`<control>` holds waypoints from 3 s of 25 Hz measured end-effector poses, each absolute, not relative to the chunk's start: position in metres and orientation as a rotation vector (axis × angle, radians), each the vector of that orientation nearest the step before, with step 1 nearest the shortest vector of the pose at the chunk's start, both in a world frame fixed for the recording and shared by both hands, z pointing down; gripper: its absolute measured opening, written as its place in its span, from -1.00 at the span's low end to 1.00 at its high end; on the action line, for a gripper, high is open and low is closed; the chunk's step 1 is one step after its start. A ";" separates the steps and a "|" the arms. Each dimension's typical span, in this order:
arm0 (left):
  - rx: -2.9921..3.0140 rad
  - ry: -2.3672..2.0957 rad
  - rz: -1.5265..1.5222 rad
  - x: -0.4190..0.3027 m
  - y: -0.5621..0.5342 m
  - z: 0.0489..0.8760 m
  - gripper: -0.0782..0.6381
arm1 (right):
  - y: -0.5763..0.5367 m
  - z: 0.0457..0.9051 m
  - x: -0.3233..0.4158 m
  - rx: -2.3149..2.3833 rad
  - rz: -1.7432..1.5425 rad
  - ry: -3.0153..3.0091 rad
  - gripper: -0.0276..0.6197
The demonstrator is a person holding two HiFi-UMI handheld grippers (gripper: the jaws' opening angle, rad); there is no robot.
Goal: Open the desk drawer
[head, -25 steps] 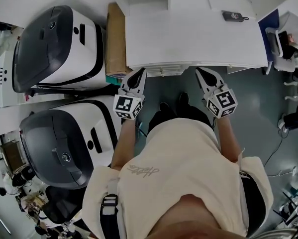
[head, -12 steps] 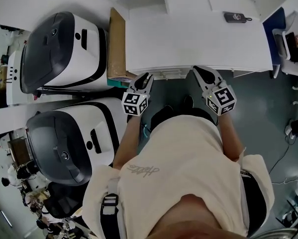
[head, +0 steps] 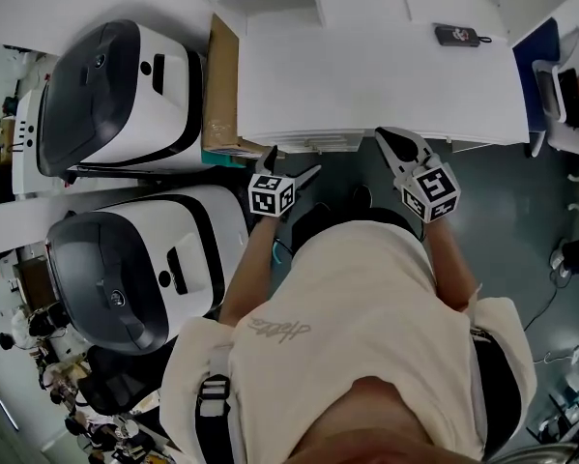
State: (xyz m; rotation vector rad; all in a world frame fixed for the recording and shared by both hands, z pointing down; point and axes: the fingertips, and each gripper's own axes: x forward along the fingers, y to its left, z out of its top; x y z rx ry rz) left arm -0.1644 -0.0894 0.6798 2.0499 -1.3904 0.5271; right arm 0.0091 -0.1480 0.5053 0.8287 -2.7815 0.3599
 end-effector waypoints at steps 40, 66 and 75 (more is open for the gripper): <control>1.502 -1.249 0.636 -0.183 -0.124 0.900 0.58 | -0.162 0.595 0.073 0.863 0.591 -2.587 -0.92; 1.471 -1.326 0.806 -0.195 -0.142 0.928 -0.51 | -0.158 0.619 0.086 0.777 0.663 -2.564 -0.92; 1.412 -1.317 0.782 -0.192 -0.141 0.929 -0.53 | -0.167 0.620 0.072 0.780 0.647 -2.566 -0.92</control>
